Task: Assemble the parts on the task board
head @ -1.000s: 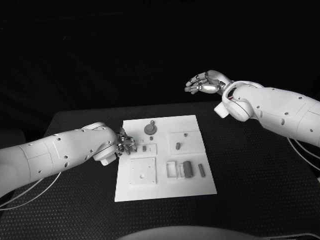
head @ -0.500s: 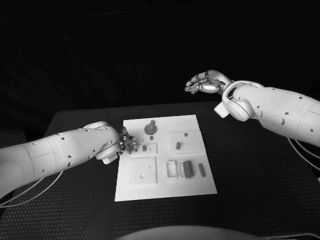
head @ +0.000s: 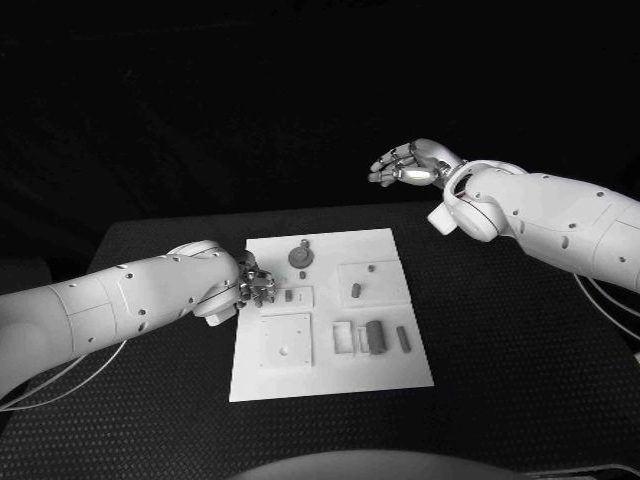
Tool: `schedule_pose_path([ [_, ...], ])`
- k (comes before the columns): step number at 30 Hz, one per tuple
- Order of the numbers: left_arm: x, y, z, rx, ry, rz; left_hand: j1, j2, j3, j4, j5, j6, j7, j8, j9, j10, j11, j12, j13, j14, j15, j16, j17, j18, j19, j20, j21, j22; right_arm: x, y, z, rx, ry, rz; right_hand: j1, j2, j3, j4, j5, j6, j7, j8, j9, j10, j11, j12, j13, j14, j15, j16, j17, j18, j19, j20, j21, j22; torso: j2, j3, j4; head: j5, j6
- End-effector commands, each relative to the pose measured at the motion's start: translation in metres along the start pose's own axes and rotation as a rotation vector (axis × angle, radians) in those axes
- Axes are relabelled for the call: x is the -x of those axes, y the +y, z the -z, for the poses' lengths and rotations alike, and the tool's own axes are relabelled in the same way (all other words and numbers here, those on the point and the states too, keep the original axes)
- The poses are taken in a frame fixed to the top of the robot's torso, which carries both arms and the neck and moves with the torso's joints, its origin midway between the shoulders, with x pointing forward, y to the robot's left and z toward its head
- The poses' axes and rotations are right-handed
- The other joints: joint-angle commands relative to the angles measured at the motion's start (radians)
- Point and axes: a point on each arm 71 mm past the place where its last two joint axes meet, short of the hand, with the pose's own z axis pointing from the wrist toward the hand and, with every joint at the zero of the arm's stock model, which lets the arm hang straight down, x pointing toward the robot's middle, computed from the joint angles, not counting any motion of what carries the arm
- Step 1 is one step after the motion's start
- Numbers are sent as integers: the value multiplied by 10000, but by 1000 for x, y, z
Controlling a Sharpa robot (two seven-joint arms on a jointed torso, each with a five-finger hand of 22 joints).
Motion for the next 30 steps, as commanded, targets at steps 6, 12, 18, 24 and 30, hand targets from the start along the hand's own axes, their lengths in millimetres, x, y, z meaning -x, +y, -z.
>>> schedule_pose_path([
  [6, -2, -4, -4, -74, 275, -226, 103, 108, 101, -3, -58, 465, -326, 34, -1, 55, 26, 61, 30, 9, -68, 45, 44, 498, 3, -90, 75, 229, -2, 1, 0, 85, 155, -21, 49, -28, -9, 47, 3, -90, 372, 43, -19, 93, -5, -57, -2, 83, -11, -42, 14, -56, 86, 13, -63, 12, 4, -8, 0, -2, -23],
  [12, -1, -3, -6, -42, 220, -209, 137, 181, 106, -3, -283, 450, -318, 33, 22, 28, 30, 70, 47, 0, -67, 31, 77, 487, -23, -93, 101, 224, -2, 1, 0, 77, 155, -21, 48, -28, -10, 49, 3, -90, 372, 45, -22, 95, -5, -59, -2, 83, -11, -43, 15, -56, 88, 14, -68, 15, 2, -4, 3, -21, -38],
  [18, 0, -3, -7, -24, 201, -217, 172, 248, 100, -2, -640, 417, -311, 32, 96, -8, 36, 76, 61, -8, -65, -1, 107, 480, -56, -96, 121, 216, -3, 2, -1, 96, 180, -29, 49, -28, -11, 49, 3, -91, 371, 47, -25, 96, -5, -62, -2, 82, -10, -46, 16, -56, 88, 13, -75, 19, 1, -7, 4, -28, -41],
  [24, -2, -4, -6, -38, 479, -361, 182, 255, 102, -4, -693, 409, -308, 29, 107, -12, 36, 77, 64, -7, -65, -6, 112, 480, -60, -96, 124, 216, -2, 1, 0, 80, 175, -26, 51, -29, -13, 50, 3, -92, 371, 48, -28, 97, -6, -64, -2, 82, -10, -48, 17, -56, 90, 13, -79, 22, -4, -4, 4, -32, -51],
  [30, -5, -3, -6, -3, 774, -590, 184, 250, 102, -3, -704, 402, -306, 26, 112, -18, 38, 75, 64, -9, -64, -10, 114, 479, -64, -96, 125, 215, -2, 1, 0, 83, 175, -27, 52, -29, -14, 51, 3, -93, 372, 50, -31, 98, -6, -67, -2, 82, -10, -50, 18, -56, 91, 14, -85, 25, -1, -6, 6, -42, -63],
])
